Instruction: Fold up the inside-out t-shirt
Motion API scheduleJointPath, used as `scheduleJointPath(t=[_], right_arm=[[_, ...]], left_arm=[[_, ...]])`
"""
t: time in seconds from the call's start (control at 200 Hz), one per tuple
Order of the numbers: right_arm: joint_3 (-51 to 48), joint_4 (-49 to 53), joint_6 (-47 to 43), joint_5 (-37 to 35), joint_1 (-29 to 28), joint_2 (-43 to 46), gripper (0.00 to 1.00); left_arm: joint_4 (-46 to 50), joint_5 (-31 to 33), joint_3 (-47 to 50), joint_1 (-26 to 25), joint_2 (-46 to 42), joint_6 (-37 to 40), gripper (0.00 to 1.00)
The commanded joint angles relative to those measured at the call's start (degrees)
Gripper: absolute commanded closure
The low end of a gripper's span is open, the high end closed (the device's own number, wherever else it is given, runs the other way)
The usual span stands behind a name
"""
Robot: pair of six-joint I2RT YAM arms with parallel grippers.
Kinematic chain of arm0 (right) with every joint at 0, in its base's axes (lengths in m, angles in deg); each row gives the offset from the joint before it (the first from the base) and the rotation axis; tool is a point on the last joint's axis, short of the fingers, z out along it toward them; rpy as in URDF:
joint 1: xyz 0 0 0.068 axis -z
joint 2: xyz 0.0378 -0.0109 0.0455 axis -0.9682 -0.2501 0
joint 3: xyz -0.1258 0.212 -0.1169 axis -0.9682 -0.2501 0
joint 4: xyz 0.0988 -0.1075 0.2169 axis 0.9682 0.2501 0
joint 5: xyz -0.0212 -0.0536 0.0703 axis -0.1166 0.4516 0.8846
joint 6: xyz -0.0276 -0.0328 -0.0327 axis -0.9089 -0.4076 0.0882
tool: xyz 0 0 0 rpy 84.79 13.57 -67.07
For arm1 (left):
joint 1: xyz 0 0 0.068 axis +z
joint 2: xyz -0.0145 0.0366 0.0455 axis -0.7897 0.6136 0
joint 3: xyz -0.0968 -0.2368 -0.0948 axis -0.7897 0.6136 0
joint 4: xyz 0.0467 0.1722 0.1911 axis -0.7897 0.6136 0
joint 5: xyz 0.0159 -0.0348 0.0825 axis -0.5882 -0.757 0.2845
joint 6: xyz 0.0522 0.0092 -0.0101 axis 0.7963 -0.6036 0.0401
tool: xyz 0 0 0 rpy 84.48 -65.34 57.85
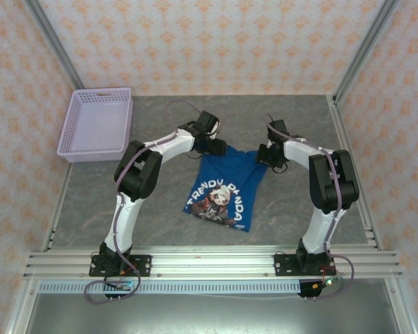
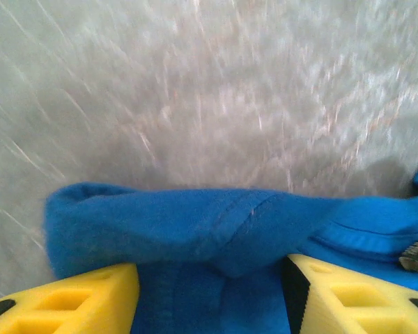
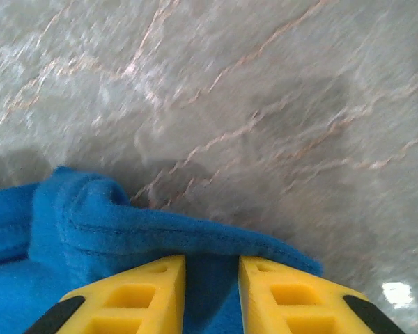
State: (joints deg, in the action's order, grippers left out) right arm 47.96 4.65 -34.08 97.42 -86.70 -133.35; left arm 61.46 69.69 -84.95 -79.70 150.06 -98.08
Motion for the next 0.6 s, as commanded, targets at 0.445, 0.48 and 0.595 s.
scheduleJointPath(t=[0.445, 0.48, 0.595], right_arm=[[-7.66, 0.58, -0.28, 5.45, -6.00, 16.72, 0.66], [-9.75, -0.91, 1.80, 6.89, -6.78, 17.32, 0.67], [-14.41, -4.14, 7.06, 10.26, -7.81, 16.47, 0.70]], left_arm=[[-4.33, -8.48, 20.12, 1.16, -22.47, -5.56, 0.38], [-5.18, -9.46, 23.10, 0.40, -23.98, -6.26, 0.39], [-5.68, -13.45, 29.39, -2.48, -25.33, -7.56, 0.44]])
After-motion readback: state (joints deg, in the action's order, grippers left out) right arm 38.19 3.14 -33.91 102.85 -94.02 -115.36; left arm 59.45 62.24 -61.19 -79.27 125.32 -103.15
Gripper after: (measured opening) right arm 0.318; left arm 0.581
